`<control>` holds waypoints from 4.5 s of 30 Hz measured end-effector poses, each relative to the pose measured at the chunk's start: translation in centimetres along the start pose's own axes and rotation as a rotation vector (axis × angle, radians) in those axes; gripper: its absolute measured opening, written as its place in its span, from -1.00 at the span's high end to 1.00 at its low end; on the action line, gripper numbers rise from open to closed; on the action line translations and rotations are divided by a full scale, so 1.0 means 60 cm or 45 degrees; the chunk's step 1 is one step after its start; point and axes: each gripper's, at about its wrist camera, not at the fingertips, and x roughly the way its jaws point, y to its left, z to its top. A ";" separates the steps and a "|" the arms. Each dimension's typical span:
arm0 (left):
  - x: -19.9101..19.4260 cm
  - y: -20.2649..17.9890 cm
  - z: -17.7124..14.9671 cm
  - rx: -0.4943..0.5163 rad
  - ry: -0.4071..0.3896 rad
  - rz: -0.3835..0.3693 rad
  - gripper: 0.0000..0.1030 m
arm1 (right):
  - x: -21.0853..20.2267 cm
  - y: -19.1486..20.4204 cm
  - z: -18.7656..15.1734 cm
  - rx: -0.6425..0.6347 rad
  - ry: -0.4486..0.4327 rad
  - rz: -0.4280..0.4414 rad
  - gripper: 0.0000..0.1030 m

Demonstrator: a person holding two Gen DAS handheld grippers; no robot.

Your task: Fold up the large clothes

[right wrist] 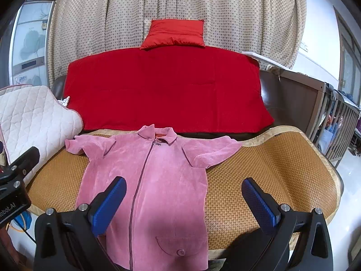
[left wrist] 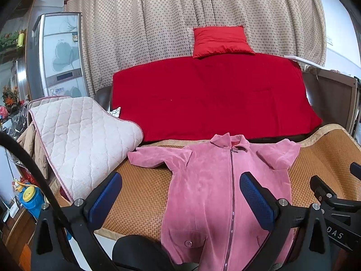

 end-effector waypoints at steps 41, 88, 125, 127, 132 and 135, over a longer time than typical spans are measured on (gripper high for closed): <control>0.204 -0.016 -0.087 -0.086 0.380 -0.081 -1.00 | 0.154 -0.060 -0.030 0.050 0.183 -0.079 -1.00; 0.483 -0.166 -0.050 0.148 0.307 -0.119 -1.00 | 0.574 -0.333 0.015 0.771 0.392 0.314 -0.93; 0.548 -0.120 -0.041 -0.024 0.353 -0.126 -1.00 | 0.703 -0.315 0.181 0.760 0.263 0.670 0.84; 0.545 -0.100 -0.037 -0.063 0.345 -0.108 -1.00 | 0.667 -0.277 0.190 0.729 0.236 0.761 0.84; 0.540 -0.069 -0.044 -0.097 0.347 -0.083 -1.00 | 0.599 -0.199 0.187 0.585 0.202 0.727 0.81; 0.537 -0.069 -0.050 -0.074 0.357 -0.129 -1.00 | 0.615 -0.238 0.181 0.476 0.166 0.511 0.60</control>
